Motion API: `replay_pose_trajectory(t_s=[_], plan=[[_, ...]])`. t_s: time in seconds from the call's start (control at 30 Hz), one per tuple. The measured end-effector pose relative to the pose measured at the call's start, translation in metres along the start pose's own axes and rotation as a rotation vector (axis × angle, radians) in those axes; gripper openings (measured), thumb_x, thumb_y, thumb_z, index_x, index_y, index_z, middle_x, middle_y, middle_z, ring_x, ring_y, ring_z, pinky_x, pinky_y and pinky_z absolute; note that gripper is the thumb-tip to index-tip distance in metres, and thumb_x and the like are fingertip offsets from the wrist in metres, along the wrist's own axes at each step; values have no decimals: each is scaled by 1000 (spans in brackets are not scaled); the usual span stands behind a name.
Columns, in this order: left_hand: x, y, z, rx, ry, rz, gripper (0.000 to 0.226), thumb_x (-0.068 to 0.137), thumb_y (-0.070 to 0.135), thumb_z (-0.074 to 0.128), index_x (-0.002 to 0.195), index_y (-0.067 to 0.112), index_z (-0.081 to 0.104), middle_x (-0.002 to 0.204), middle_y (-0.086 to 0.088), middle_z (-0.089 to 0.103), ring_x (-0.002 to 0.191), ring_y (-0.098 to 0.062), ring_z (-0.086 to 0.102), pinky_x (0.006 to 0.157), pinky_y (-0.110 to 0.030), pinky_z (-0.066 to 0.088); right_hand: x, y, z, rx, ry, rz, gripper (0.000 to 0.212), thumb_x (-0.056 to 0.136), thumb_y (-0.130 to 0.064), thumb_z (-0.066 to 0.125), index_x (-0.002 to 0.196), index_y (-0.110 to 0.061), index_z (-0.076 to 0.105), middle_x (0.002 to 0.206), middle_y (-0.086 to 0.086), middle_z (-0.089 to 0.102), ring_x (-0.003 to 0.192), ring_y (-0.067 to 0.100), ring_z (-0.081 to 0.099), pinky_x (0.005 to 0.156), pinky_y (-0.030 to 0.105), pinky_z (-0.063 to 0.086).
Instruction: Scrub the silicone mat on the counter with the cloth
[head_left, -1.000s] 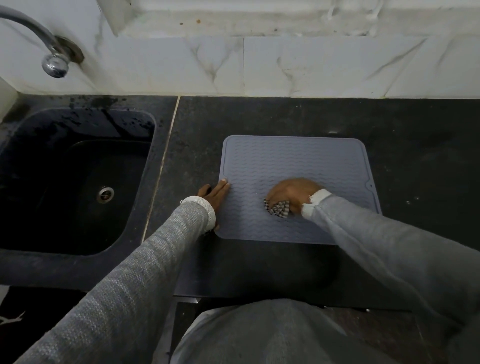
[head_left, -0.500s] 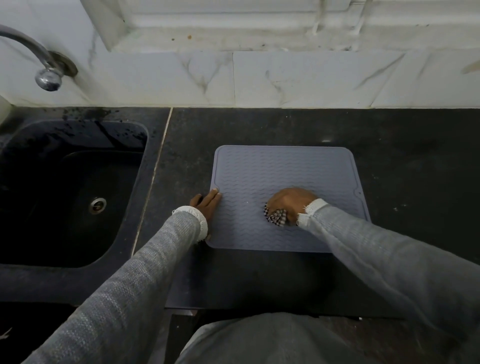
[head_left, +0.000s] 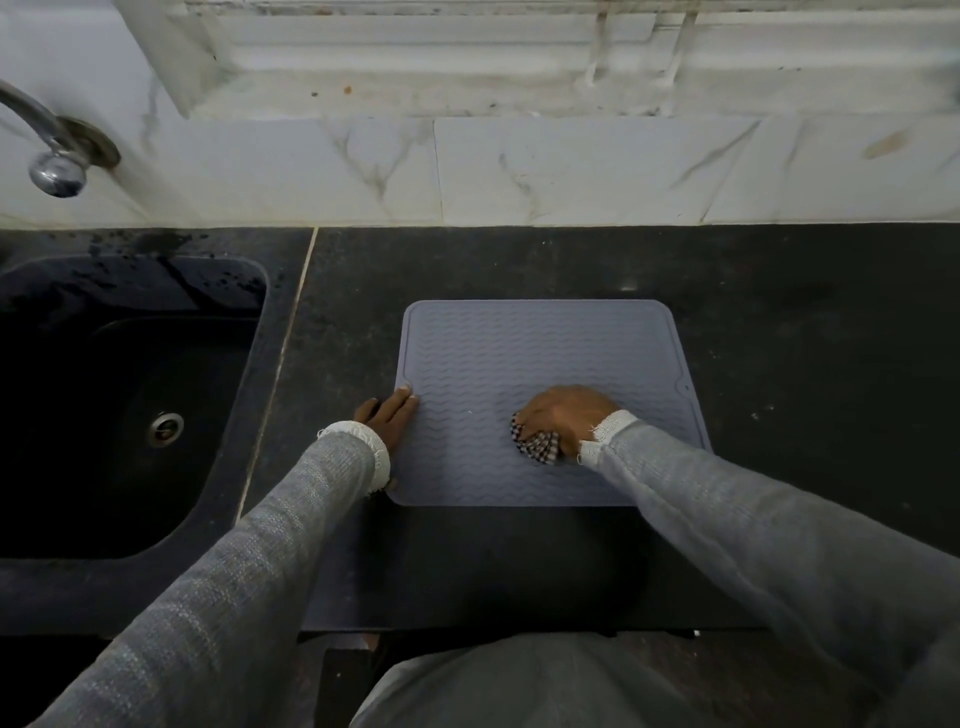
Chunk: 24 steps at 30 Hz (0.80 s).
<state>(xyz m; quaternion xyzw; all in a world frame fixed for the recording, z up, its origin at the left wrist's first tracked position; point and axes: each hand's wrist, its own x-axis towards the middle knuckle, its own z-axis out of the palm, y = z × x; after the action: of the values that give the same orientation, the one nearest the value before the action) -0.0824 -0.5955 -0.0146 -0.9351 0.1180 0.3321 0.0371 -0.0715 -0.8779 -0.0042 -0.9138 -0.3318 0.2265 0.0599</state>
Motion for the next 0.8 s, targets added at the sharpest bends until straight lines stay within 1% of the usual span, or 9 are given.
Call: replay_pose_trajectory(t_s=[0.1, 0.17, 0.27, 0.37, 0.47, 0.53, 0.6, 0.7, 0.8], plan=[[0, 2, -1, 26, 11, -8, 119, 74, 31, 77, 149, 21, -14, 158, 1, -16, 145, -34, 0, 117, -45, 16, 5, 2, -3, 83, 0, 10, 31, 84, -15, 65, 115, -10, 65, 123, 11, 62, 114, 30, 56, 96, 43, 45], [1, 3, -1, 25, 9, -12, 119, 74, 30, 78, 150, 20, -14, 158, 1, -16, 145, -33, 1, 117, -44, 17, 15, -9, -7, 97, 81, -14, 26, 86, -19, 61, 109, -8, 68, 118, 13, 65, 108, 31, 59, 92, 43, 47], [2, 2, 0, 39, 15, -15, 120, 73, 32, 78, 150, 20, -13, 158, 2, -14, 144, -35, 4, 117, -44, 19, 35, -36, -9, 77, 125, -10, 25, 84, -17, 61, 108, -13, 67, 115, 10, 66, 106, 30, 59, 89, 42, 49], [2, 2, 2, 34, 37, -9, 120, 71, 32, 79, 150, 20, -10, 159, 1, -11, 144, -35, 7, 117, -43, 19, 40, -37, -3, 78, -26, 49, 31, 85, -16, 57, 116, -16, 63, 120, 9, 62, 112, 28, 56, 95, 39, 46], [0, 4, 1, 20, 33, -17, 119, 72, 30, 79, 151, 20, -9, 159, 2, -11, 144, -35, 6, 118, -42, 17, 12, -13, 7, 112, 107, -45, 33, 83, -17, 64, 115, -12, 65, 125, 11, 61, 117, 30, 54, 100, 40, 43], [-2, 6, -1, 18, 23, -19, 119, 72, 29, 79, 150, 20, -10, 159, 2, -12, 144, -35, 5, 117, -42, 16, -2, 2, 15, 104, 192, -104, 38, 72, -11, 75, 109, -9, 69, 119, 13, 65, 111, 34, 59, 94, 47, 47], [-4, 6, -3, 17, 19, -18, 117, 75, 27, 78, 150, 20, -11, 159, 2, -13, 144, -34, 5, 117, -41, 16, -4, 3, 15, 92, 178, -103, 42, 68, -7, 77, 109, -9, 69, 120, 12, 65, 112, 33, 58, 94, 48, 47], [-2, 7, -6, -48, 19, -30, 107, 80, 20, 72, 151, 21, -8, 159, 3, -10, 145, -32, 4, 119, -42, 15, 0, 0, 11, 74, 99, -30, 45, 79, -12, 69, 122, -15, 60, 135, 5, 54, 126, 25, 46, 104, 39, 39], [0, 15, -12, -65, 93, -34, 103, 78, 29, 74, 151, 25, 0, 159, 3, -1, 145, -31, 9, 117, -47, 18, 0, 0, 11, 53, 74, -4, 47, 80, -15, 67, 126, -19, 57, 138, 1, 51, 129, 22, 42, 105, 36, 37]])
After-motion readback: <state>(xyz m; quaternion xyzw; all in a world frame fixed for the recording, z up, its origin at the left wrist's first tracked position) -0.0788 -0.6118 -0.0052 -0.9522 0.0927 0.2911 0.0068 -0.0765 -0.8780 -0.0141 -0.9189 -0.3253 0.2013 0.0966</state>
